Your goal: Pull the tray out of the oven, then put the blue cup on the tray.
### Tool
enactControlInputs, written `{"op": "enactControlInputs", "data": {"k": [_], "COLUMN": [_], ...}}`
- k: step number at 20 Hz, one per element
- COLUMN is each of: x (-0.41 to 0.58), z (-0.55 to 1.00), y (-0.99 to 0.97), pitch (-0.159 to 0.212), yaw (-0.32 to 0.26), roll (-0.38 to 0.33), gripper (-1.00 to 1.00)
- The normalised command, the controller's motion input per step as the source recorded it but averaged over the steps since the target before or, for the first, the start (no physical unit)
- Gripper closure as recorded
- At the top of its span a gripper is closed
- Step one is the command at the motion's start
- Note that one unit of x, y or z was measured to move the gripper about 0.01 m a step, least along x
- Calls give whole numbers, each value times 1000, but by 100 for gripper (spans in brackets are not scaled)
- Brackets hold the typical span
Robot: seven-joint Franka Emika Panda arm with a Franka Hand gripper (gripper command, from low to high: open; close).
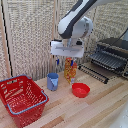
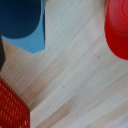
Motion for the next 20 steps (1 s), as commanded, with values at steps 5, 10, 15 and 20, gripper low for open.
{"op": "enactControlInputs", "data": {"k": [5, 10, 15, 20], "x": [290, 204, 38, 13], "z": [-358, -295, -203, -73], "y": [61, 111, 119, 47], "pitch": [1, 0, 0, 0], "yaw": [-40, -40, -18, 14], "roll": [28, 6, 0, 0], "gripper": [-100, -100, -100, 100]}}
